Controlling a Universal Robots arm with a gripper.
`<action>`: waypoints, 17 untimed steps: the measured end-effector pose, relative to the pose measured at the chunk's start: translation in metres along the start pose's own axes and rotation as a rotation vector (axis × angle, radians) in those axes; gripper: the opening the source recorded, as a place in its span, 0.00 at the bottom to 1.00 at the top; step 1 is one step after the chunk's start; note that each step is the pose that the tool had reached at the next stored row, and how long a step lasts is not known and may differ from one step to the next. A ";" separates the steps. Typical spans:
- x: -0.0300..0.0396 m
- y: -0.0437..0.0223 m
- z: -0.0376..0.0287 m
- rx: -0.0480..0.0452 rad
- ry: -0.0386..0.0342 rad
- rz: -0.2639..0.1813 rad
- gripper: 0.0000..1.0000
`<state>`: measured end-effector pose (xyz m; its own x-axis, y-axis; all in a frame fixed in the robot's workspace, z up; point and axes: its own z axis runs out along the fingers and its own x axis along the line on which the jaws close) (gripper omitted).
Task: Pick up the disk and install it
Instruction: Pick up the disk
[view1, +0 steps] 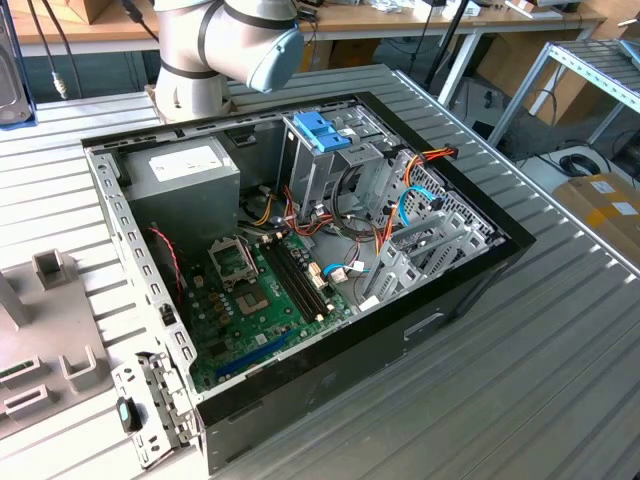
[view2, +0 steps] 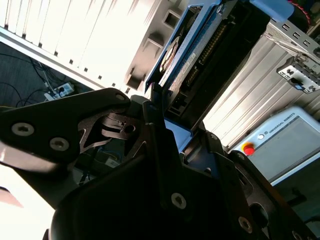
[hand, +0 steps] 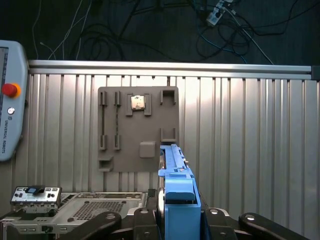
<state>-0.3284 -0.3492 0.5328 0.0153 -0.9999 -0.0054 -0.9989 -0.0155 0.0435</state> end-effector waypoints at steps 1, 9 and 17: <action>0.0000 -0.0003 0.0000 0.0001 0.0000 0.000 0.37; 0.0001 -0.0029 -0.0001 0.0001 0.0001 0.000 0.37; 0.0001 -0.0059 -0.0002 0.0001 0.0002 0.000 0.37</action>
<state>-0.3225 -0.3492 0.5327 0.0153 -0.9999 -0.0052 -0.9989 -0.0155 0.0435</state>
